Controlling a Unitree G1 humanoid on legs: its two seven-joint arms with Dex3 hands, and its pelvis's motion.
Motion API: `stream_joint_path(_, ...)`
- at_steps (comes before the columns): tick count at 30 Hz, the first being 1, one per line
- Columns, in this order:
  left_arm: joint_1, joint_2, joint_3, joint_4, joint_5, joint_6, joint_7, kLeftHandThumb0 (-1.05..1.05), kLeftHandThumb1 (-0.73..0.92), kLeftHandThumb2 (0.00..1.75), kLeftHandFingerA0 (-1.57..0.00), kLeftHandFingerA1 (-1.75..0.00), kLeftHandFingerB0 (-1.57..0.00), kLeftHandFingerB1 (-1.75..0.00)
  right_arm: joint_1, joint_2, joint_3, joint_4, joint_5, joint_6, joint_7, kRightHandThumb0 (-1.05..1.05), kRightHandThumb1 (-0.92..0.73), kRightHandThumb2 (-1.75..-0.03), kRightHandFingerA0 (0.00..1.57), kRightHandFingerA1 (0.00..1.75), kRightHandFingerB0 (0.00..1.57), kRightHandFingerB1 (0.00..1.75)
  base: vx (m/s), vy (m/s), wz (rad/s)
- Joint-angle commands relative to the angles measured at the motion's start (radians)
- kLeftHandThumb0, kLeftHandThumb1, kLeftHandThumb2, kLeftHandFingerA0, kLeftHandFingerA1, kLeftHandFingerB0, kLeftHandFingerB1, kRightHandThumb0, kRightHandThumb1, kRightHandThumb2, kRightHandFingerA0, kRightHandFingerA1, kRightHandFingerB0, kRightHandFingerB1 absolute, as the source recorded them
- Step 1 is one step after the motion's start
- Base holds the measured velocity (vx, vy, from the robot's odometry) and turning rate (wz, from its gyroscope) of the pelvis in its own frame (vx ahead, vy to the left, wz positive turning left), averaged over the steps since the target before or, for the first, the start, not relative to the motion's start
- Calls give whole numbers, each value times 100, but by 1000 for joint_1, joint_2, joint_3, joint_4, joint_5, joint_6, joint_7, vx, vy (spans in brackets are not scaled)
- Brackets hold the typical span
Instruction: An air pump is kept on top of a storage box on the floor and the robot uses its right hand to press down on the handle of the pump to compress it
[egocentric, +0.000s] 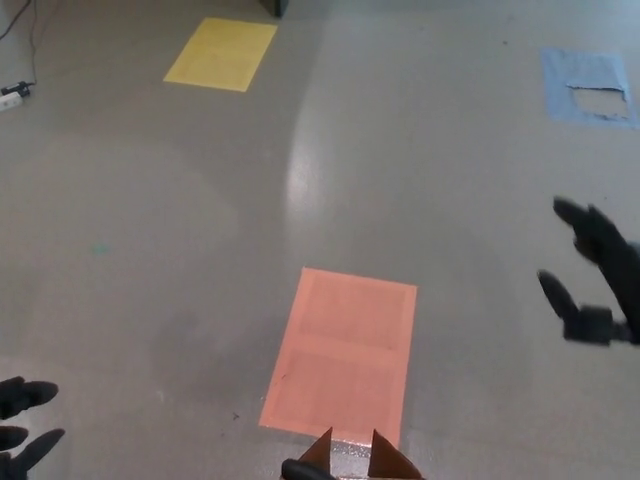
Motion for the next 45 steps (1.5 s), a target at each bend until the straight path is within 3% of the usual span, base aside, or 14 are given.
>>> stream_joint_path(1,-17,25,19,25,-13,11,-9,-61,85,65,-25,-33,-19,-30,-10,9,-89,454,80,27,-148,-70,-64,-95,0,28,4,27,0,0,0)
stream_joint_path(16,-13,35,18,59,-2,5,13,-60,84,64,-27,-35,-18,-30,-1,-7,-16,620,12,134,-40,-79,-77,-105,1,22,1,15,0,0,0)
stream_joint_path(17,-16,28,21,62,-4,7,23,-63,72,83,-20,-41,-14,-38,-3,-12,-15,622,16,136,-35,-79,-76,-104,0,18,0,13,0,0,0)
stream_joint_path(18,-23,23,26,66,-7,12,32,-63,72,83,-20,-41,-14,-38,-10,-13,-18,624,25,140,-32,-79,-76,-104,0,18,0,13,0,0,0)
stream_joint_path(19,-29,19,30,72,-7,22,48,-57,82,65,-23,-33,-15,-28,-10,-12,-21,624,31,137,-32,-79,-77,-105,0,18,0,14,0,0,0)
stream_joint_path(20,-41,7,44,91,-15,47,79,-32,62,110,0,-47,0,-47,-4,-8,-38,624,50,124,-32,-76,-75,-102,0,17,0,15,0,0,0)
stream_joint_path(25,-71,-16,82,153,-28,74,131,-32,62,111,0,-48,0,-48,9,-6,-59,621,65,93,-45,-77,-75,-103,0,17,0,16,0,0,0)
stream_joint_path(45,-93,32,147,185,-63,95,37,-33,59,110,-1,-47,0,-47,-43,-7,-21,617,48,81,-14,-80,-74,-100,7,26,7,20,0,0,0)
